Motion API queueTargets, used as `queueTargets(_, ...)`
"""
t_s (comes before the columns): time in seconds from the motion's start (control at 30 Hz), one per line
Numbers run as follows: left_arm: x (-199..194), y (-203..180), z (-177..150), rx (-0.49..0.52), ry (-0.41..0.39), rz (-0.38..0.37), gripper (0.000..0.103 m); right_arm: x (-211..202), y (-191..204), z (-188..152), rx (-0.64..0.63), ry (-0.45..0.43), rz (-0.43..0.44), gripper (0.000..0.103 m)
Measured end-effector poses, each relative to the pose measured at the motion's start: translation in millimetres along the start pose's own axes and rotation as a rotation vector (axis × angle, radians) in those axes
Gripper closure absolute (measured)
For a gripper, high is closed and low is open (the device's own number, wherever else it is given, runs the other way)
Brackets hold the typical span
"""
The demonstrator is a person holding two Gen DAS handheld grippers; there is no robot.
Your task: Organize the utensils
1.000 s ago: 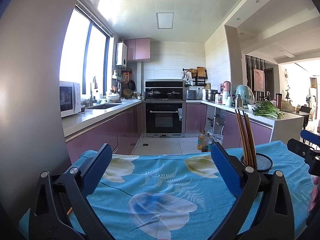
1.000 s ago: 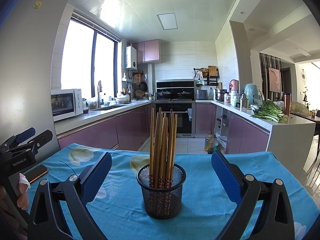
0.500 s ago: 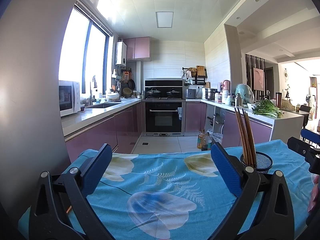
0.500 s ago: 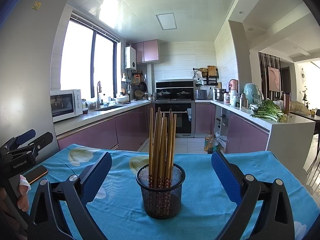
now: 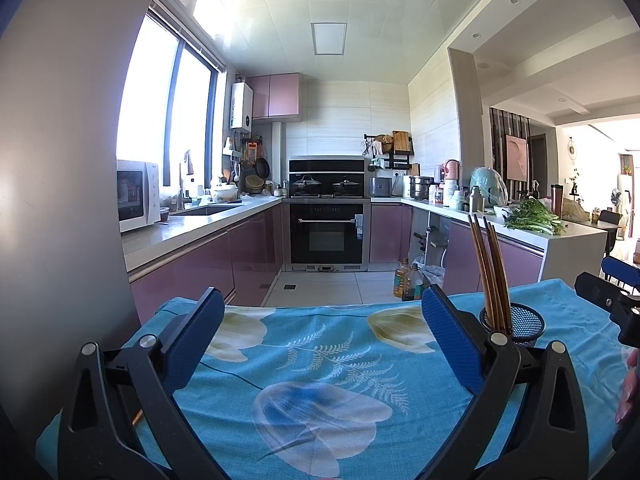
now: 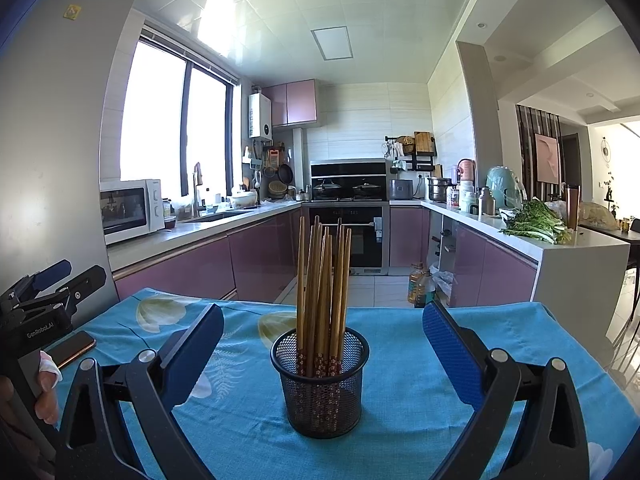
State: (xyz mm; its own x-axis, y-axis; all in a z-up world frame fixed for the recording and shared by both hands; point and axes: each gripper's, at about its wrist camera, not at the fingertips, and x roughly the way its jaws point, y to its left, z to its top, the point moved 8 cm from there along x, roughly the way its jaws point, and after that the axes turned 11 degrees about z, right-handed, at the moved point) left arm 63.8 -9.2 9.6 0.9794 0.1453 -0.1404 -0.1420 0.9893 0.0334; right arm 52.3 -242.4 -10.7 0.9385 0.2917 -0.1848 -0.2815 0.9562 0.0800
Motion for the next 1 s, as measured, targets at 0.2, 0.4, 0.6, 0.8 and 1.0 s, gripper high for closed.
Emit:
queueTargets(0.2, 0.0, 0.1, 0.1, -0.001, 0.0, 0.0, 0.006, -0.1, -0.2, 0.0, 0.0, 0.001, 0.0, 0.006)
queueTargets(0.4, -0.3, -1.3, -1.6, 0.003, 0.001, 0.001, 0.006, 0.2, 0.3, -1.3, 0.002, 0.003, 0.001, 0.006)
queueTargets(0.6, -0.6, -1.9, -2.2, 0.003, 0.001, 0.001, 0.006, 0.2, 0.5, -1.4, 0.003, 0.003, 0.0, 0.007)
queueTargets(0.8, -0.5, -1.5, -1.5, 0.003, 0.0, 0.002, 0.006, 0.9, 1.1, -1.5, 0.003, 0.004, -0.001, 0.006)
queueTargets(1.0, -0.2, -2.2, -2.4, 0.003, 0.004, 0.003, 0.006, 1.2, 1.6, -1.3, 0.003, 0.002, -0.002, 0.007)
